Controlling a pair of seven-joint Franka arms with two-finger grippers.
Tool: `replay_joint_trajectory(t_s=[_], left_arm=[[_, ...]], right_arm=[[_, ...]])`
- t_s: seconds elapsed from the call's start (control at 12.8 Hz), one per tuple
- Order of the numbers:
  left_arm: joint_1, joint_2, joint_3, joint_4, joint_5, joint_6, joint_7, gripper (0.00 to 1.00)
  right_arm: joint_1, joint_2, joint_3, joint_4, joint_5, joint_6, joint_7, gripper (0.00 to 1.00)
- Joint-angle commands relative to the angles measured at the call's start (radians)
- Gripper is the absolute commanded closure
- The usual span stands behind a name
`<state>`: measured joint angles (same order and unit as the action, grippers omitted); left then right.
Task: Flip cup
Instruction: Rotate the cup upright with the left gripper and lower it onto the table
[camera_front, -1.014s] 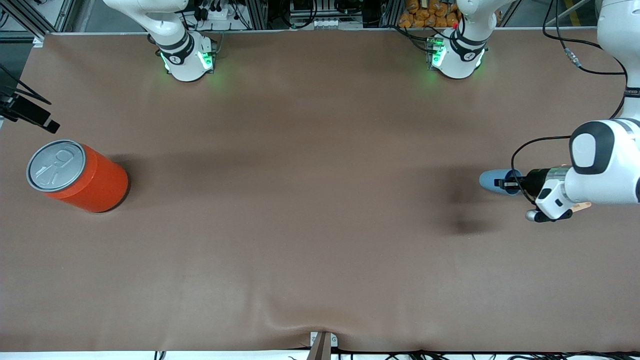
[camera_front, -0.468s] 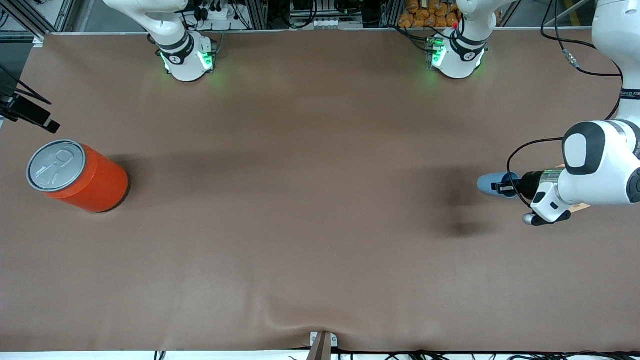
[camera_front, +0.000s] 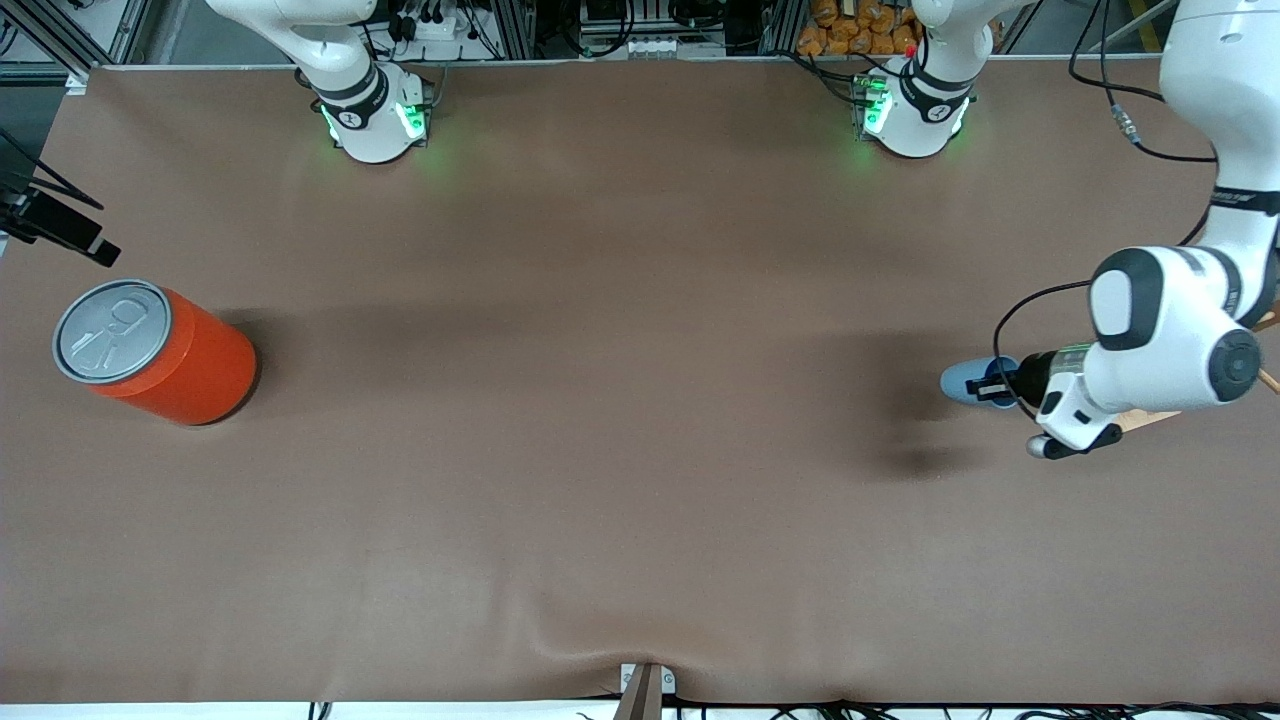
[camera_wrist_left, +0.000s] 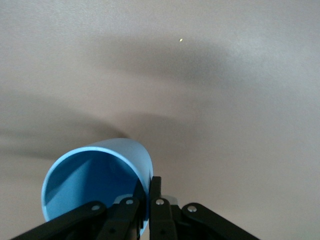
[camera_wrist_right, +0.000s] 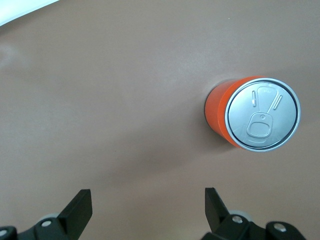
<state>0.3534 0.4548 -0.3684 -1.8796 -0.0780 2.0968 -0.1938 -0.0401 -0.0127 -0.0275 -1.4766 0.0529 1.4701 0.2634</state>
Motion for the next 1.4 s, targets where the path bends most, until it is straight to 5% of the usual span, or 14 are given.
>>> replay_joint_trajectory(t_s=[0.0, 0.47, 0.94, 1.25, 1.33], left_arm=[[-0.007, -0.022, 0.0, -0.049, 0.026, 0.068, -0.036, 1.0], [-0.037, -0.077, -0.001, -0.075, 0.108, 0.074, -0.165, 1.0], [-0.067, -0.122, -0.003, -0.222, 0.124, 0.296, -0.234, 1.0], [-0.065, -0.154, -0.001, -0.265, 0.126, 0.324, -0.234, 1.0], [-0.067, -0.153, -0.001, -0.265, 0.126, 0.324, -0.234, 0.87]], right_arm=[[-0.014, -0.003, 0.008, -0.002, 0.015, -0.001, -0.003, 0.0], [-0.012, -0.001, 0.008, -0.002, 0.016, 0.001, -0.004, 0.0], [-0.015, 0.0, 0.008, -0.004, 0.016, 0.004, -0.004, 0.0], [-0.015, 0.0, 0.008, -0.004, 0.016, 0.004, -0.003, 0.0], [-0.017, 0.0, 0.008, -0.004, 0.016, 0.006, -0.004, 0.0]])
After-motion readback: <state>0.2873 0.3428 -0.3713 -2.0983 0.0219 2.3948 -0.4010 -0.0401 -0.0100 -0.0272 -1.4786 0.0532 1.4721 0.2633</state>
